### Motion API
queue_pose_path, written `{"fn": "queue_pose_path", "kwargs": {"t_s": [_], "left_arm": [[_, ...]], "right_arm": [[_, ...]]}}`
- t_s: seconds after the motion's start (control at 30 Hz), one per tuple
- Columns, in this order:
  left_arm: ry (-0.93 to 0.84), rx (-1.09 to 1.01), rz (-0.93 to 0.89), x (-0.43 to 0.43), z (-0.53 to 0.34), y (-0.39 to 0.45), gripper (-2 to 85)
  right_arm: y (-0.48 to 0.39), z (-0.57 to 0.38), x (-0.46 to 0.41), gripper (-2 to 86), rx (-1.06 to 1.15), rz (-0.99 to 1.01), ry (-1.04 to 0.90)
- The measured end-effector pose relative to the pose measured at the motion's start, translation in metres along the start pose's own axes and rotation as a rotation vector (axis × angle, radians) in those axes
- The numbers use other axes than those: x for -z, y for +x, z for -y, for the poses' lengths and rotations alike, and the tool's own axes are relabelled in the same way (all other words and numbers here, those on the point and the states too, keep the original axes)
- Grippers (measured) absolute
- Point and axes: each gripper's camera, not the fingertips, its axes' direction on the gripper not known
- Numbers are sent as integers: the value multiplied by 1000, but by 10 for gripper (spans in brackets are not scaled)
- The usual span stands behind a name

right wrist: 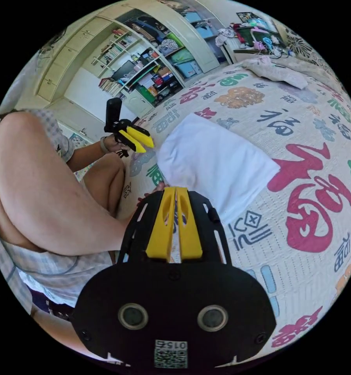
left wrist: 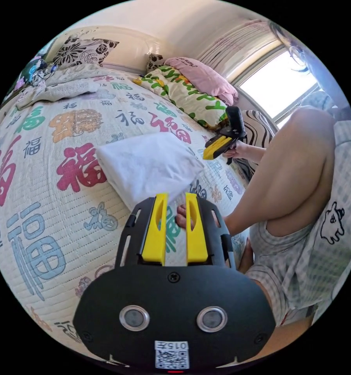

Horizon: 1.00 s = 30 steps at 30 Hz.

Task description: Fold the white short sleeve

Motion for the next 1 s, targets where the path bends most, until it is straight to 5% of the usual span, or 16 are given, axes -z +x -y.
{"fn": "queue_pose_path", "kwargs": {"t_s": [0.3, 0.5, 0.6, 0.87, 1.0], "left_arm": [[-126, 68, 191, -41, -21, 17, -6], [-171, 128, 634, -4, -43, 52, 26], [-240, 164, 597, -25, -58, 41, 68], [-172, 201, 592, -6, -101, 41, 75], [-97, 354, 347, 31, -119, 14, 96]], "right_arm": [[-3, 6, -71, -6, -102, -189, -159], [-39, 7, -78, -7, -138, -746, -204], [-24, 5, -122, -8, -252, -757, -272], [-14, -2, -150, -1, -435, -747, -20], [9, -2, -136, 41, -517, -526, 17]]}}
